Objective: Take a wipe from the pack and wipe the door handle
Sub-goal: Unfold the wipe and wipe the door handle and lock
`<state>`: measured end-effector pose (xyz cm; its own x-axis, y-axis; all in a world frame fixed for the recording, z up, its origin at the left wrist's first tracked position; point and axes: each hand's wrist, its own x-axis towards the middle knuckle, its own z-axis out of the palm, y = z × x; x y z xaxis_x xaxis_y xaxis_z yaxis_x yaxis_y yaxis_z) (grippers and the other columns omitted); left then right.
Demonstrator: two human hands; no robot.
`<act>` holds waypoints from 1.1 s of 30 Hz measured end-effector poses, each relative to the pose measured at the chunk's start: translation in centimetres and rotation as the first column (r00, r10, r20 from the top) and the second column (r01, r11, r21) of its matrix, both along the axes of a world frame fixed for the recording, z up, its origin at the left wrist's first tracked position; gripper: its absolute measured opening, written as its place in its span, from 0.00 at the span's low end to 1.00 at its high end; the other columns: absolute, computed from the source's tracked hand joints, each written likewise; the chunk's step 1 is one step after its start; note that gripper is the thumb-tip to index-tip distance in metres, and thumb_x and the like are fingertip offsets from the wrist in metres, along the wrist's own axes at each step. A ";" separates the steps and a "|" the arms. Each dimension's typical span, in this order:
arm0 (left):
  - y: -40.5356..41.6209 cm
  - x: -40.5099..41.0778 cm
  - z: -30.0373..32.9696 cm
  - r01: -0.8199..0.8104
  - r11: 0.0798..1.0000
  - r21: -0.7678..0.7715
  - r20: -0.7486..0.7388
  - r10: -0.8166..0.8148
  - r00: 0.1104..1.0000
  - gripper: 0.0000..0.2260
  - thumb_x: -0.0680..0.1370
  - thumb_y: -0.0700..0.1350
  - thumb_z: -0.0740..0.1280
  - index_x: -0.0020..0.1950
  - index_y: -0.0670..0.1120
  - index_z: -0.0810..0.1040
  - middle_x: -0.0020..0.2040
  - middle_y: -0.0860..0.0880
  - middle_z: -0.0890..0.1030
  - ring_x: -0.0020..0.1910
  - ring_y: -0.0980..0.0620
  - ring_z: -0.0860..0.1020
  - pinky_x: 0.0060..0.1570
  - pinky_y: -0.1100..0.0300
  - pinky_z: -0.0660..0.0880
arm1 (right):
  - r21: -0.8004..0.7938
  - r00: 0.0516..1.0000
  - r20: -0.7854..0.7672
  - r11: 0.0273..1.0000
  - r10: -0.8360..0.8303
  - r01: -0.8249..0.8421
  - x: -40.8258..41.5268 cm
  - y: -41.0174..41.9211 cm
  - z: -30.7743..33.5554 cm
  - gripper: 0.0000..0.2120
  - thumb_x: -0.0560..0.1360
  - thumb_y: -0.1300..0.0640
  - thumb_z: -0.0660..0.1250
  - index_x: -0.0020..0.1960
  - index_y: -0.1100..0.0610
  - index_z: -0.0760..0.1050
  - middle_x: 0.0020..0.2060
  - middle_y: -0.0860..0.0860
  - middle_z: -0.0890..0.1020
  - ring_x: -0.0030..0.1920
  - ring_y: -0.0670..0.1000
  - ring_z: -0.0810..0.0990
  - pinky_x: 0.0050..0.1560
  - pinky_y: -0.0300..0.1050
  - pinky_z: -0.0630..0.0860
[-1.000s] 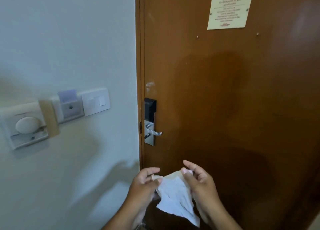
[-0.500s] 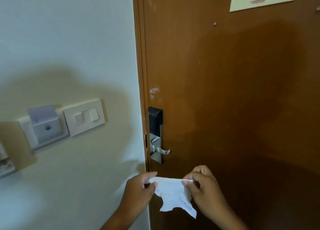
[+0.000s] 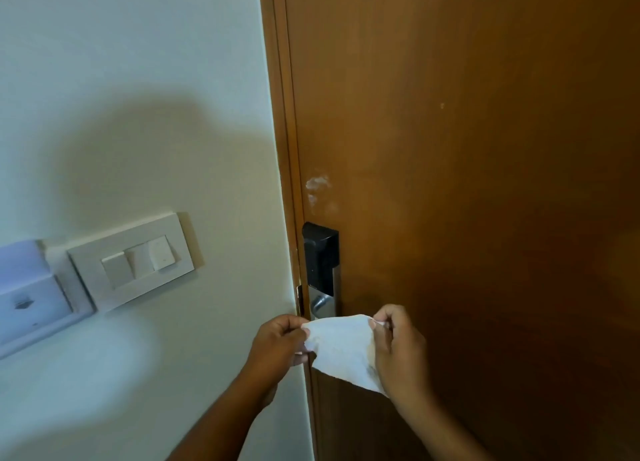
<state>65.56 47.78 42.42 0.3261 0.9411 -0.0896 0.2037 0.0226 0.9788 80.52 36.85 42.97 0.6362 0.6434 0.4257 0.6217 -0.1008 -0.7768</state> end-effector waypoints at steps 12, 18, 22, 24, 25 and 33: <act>7.4 2.2 -1.8 0.054 0.998 0.023 -0.067 -0.053 0.996 0.05 0.81 0.40 0.65 0.45 0.45 0.76 0.42 0.42 0.81 0.38 0.48 0.79 0.32 0.60 0.75 | -0.333 0.915 0.369 0.896 -0.161 0.292 -1.2 5.9 -0.9 0.09 0.78 0.56 0.63 0.55 0.53 0.79 0.51 0.50 0.78 0.49 0.49 0.75 0.44 0.39 0.72; 8.3 2.3 -2.6 0.156 0.978 0.140 -0.063 -0.148 0.987 0.09 0.81 0.41 0.64 0.46 0.53 0.80 0.45 0.49 0.83 0.39 0.49 0.81 0.27 0.66 0.74 | -0.192 0.939 0.213 0.931 -0.271 0.312 -3.2 5.5 -0.5 0.26 0.78 0.58 0.64 0.74 0.52 0.61 0.62 0.47 0.75 0.60 0.47 0.73 0.57 0.39 0.72; 8.6 2.0 -2.7 0.213 0.962 0.170 -0.041 -0.209 0.977 0.09 0.81 0.42 0.64 0.47 0.54 0.80 0.46 0.50 0.84 0.41 0.52 0.82 0.29 0.65 0.78 | -0.345 0.828 0.560 0.918 0.035 0.195 -5.3 7.3 -1.5 0.18 0.77 0.53 0.63 0.66 0.54 0.73 0.56 0.51 0.81 0.55 0.51 0.78 0.55 0.45 0.75; 8.6 1.7 -2.6 0.197 0.944 0.265 -0.067 -0.186 0.980 0.07 0.80 0.42 0.65 0.51 0.52 0.81 0.50 0.51 0.84 0.48 0.52 0.82 0.43 0.58 0.81 | -0.498 0.782 0.605 0.837 0.147 0.228 -5.4 8.3 -1.8 0.16 0.78 0.49 0.60 0.60 0.56 0.77 0.50 0.54 0.83 0.49 0.54 0.80 0.51 0.49 0.76; 8.7 1.5 -2.3 0.166 0.917 0.362 -0.082 -0.146 0.986 0.06 0.80 0.43 0.67 0.54 0.51 0.81 0.53 0.51 0.83 0.53 0.51 0.81 0.49 0.59 0.79 | -0.535 0.776 0.608 0.809 0.168 0.244 -5.3 8.7 -1.9 0.15 0.78 0.48 0.61 0.55 0.56 0.79 0.46 0.55 0.84 0.45 0.54 0.81 0.47 0.50 0.77; 9.9 4.6 6.5 0.047 0.289 0.956 -0.081 0.105 0.991 0.29 0.79 0.64 0.59 0.77 0.52 0.62 0.79 0.44 0.61 0.79 0.44 0.57 0.72 0.48 0.59 | -0.612 0.775 0.608 0.724 0.173 0.318 -5.1 13.5 -1.9 0.08 0.79 0.60 0.58 0.51 0.61 0.74 0.43 0.58 0.82 0.36 0.55 0.82 0.35 0.48 0.76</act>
<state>70.12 57.73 48.97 0.3567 0.3913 0.8483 0.3240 -0.9035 0.2805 75.37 50.35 41.11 0.4653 0.8603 0.2083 0.8740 -0.4838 0.0461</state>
